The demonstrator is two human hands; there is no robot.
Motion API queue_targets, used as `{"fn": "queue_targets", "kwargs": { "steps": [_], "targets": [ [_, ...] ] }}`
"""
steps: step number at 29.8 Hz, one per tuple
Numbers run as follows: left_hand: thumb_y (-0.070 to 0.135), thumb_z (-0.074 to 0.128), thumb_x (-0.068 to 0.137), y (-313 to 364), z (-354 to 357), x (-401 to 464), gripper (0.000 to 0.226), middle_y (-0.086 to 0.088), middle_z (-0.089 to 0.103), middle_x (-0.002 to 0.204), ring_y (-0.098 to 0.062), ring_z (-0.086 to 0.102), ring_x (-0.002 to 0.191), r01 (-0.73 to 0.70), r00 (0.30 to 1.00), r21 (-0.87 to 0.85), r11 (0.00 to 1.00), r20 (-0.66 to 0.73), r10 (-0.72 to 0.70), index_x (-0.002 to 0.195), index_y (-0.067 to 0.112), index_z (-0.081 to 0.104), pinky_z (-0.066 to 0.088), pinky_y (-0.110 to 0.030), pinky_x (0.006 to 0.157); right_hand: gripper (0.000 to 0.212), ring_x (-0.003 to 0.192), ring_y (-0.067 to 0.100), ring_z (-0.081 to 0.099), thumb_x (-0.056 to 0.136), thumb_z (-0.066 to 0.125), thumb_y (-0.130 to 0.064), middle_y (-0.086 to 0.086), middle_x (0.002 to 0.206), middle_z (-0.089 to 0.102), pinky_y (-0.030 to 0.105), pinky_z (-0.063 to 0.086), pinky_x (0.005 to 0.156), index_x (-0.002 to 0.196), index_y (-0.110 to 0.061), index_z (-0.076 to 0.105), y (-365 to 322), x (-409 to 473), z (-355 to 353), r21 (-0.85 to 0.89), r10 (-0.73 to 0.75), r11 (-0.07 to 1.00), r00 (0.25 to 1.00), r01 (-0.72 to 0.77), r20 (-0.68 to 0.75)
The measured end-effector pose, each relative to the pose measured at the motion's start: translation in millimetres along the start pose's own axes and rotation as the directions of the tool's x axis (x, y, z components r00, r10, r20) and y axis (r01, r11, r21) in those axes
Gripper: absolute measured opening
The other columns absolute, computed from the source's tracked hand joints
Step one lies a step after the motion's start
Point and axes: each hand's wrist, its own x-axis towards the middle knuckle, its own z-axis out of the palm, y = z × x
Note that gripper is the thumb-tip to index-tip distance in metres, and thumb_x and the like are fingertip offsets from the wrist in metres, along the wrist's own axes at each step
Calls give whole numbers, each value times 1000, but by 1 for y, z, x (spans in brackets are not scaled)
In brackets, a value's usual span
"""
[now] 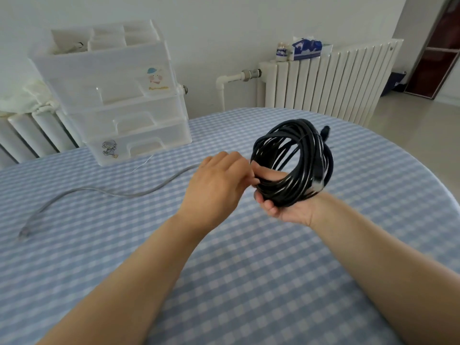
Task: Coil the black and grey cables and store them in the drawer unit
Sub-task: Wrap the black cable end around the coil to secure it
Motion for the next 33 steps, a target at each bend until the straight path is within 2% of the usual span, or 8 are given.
{"fn": "queue_targets", "kwargs": {
  "steps": [3,8,10,17,21,23,27,33],
  "targets": [
    [31,57,93,5,0,2,21,13,54,66,1,47,60,535,841,-438,722,353,-409,74,22,56,38,-14,63,40,38,17,52,90,58,-37,11,53,59,20,41,37,67,-6,57,0,-4,0,-121,-350,932,936,343,-46],
    [41,52,88,2,0,2,27,7,56,67,-7,49,65,744,638,-667,34,696,-329,75,19,62,43,-23,66,26,45,9,55,95,56,-14,1,52,56,19,45,43,80,7,58,-2,-6,0,-329,-597,759,802,562,-8],
    [36,55,87,0,0,3,23,5,58,69,-9,49,67,758,602,-648,-75,739,-302,79,15,62,42,-24,65,17,52,8,56,91,59,-7,-2,59,57,21,47,50,79,5,57,-1,-1,-3,-341,-596,762,802,551,-33],
    [27,64,91,-6,-6,4,17,-4,71,94,-14,61,85,793,601,-576,200,684,-412,97,13,72,48,-28,77,35,52,-6,59,101,33,-3,-27,44,57,15,48,59,76,-25,44,3,-4,-4,-197,-571,820,790,537,-222],
    [35,55,95,8,-9,10,20,13,71,78,-5,63,77,726,688,-514,457,532,-494,94,19,67,52,-26,76,8,59,9,55,76,67,-25,-11,58,62,26,46,56,69,-26,63,0,1,-2,-387,-718,662,692,641,-82],
    [42,52,93,14,-10,10,20,18,67,79,-3,61,77,640,768,-457,618,408,-494,94,24,63,52,-23,74,14,59,14,58,84,68,-13,8,71,60,31,51,53,83,0,65,2,5,-3,-275,-706,691,705,668,-60],
    [50,43,92,12,-8,4,38,10,62,92,-10,57,80,199,974,-98,975,127,-186,102,18,61,46,-25,69,27,43,10,56,95,52,-18,8,55,56,19,45,41,86,7,57,4,3,0,-145,-608,787,793,599,-24],
    [34,43,99,0,-5,2,37,-1,60,73,-23,52,64,-30,999,102,994,40,26,81,11,64,42,-36,55,33,35,17,51,89,55,-29,15,53,52,20,39,35,69,-2,52,3,3,6,-132,-576,812,817,568,-23]
  ]
}}
